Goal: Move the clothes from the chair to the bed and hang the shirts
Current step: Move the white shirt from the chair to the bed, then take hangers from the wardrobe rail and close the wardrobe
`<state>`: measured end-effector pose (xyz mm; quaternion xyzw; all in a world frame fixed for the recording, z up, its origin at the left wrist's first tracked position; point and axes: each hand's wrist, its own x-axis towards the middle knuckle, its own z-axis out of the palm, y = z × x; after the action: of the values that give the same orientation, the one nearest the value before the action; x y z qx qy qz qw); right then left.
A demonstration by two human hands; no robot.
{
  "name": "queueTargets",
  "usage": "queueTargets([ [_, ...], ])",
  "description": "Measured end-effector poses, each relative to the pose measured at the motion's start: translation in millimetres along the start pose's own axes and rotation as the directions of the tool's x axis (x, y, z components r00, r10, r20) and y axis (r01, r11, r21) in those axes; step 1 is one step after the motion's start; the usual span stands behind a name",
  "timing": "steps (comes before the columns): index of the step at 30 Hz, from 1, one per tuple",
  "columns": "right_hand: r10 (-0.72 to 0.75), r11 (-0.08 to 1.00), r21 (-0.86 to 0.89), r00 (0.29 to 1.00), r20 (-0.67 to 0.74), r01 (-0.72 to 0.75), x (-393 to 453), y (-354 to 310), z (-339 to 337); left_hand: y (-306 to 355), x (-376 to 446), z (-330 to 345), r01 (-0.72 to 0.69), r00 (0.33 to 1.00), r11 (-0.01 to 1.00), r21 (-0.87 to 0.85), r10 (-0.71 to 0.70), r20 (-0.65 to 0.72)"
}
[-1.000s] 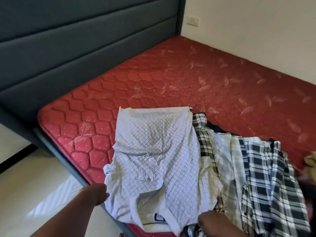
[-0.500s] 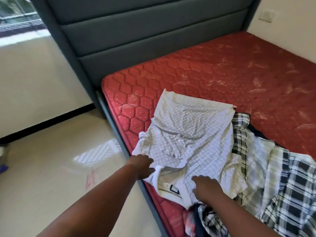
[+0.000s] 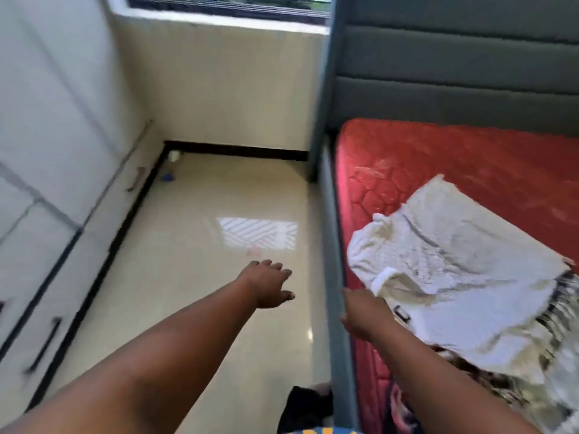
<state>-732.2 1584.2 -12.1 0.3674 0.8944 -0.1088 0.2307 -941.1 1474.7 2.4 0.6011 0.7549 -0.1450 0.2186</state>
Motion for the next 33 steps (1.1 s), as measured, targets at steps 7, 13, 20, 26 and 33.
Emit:
queueTargets([
  [7, -0.473, 0.864, -0.193, 0.881, 0.008, 0.466, -47.1, -204.2, -5.1, -100.1, -209.8, 80.6, 0.419, 0.904, 0.891, -0.173, -0.427, -0.012],
  [13, -0.820, 0.468, -0.335, 0.543, 0.179, 0.817, -119.3, -344.5, 9.7, -103.6, -363.5, 150.4, 0.733, 0.632, 0.560, -0.387, -0.770, 0.084],
  [20, -0.942, 0.129, -0.365, 0.230, 0.246, 0.922, -215.9, -444.5, 37.6, -47.3, -502.2, 207.5, 0.842, 0.337, 0.180, -0.508, -0.911, 0.237],
  [26, -0.950, -0.074, -0.400, 0.057, 0.307, 0.914, -304.3, -496.0, 50.8, -13.3, -600.0, 222.2, 0.825, 0.139, -0.014, -0.565, -0.964, 0.228],
  [33, -0.945, -0.275, -0.393, -0.170, 0.281, 0.878, -430.0, -575.9, 53.9, -3.4, -727.3, 232.9, 0.815, -0.039, -0.134, -0.563, -0.983, 0.177],
])
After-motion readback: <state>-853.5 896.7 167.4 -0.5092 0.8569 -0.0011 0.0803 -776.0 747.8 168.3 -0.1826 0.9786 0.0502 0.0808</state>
